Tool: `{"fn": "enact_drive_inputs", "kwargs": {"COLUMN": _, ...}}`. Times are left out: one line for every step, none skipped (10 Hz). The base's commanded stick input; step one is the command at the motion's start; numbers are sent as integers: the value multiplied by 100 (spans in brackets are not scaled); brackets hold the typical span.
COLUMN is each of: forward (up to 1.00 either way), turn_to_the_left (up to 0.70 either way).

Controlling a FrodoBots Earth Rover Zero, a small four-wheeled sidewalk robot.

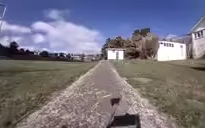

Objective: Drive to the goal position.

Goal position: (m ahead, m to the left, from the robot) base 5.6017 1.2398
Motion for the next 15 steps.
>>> {"fn": "enact_drive_inputs", "kwargs": {"forward": 100, "turn_to_the_left": 0}}
{"fn": "enact_drive_inputs", "kwargs": {"forward": 100, "turn_to_the_left": 0}}
{"fn": "enact_drive_inputs", "kwargs": {"forward": 100, "turn_to_the_left": 0}}
{"fn": "enact_drive_inputs", "kwargs": {"forward": 100, "turn_to_the_left": 0}}
{"fn": "enact_drive_inputs", "kwargs": {"forward": 100, "turn_to_the_left": 0}}
{"fn": "enact_drive_inputs", "kwargs": {"forward": 100, "turn_to_the_left": 0}}
{"fn": "enact_drive_inputs", "kwargs": {"forward": 100, "turn_to_the_left": 0}}
{"fn": "enact_drive_inputs", "kwargs": {"forward": 100, "turn_to_the_left": 2}}
{"fn": "enact_drive_inputs", "kwargs": {"forward": 100, "turn_to_the_left": 12}}
{"fn": "enact_drive_inputs", "kwargs": {"forward": 100, "turn_to_the_left": 21}}
{"fn": "enact_drive_inputs", "kwargs": {"forward": 100, "turn_to_the_left": 30}}
{"fn": "enact_drive_inputs", "kwargs": {"forward": 100, "turn_to_the_left": 39}}
{"fn": "enact_drive_inputs", "kwargs": {"forward": 100, "turn_to_the_left": 26}}
{"fn": "enact_drive_inputs", "kwargs": {"forward": 100, "turn_to_the_left": 10}}
{"fn": "enact_drive_inputs", "kwargs": {"forward": 100, "turn_to_the_left": 0}}
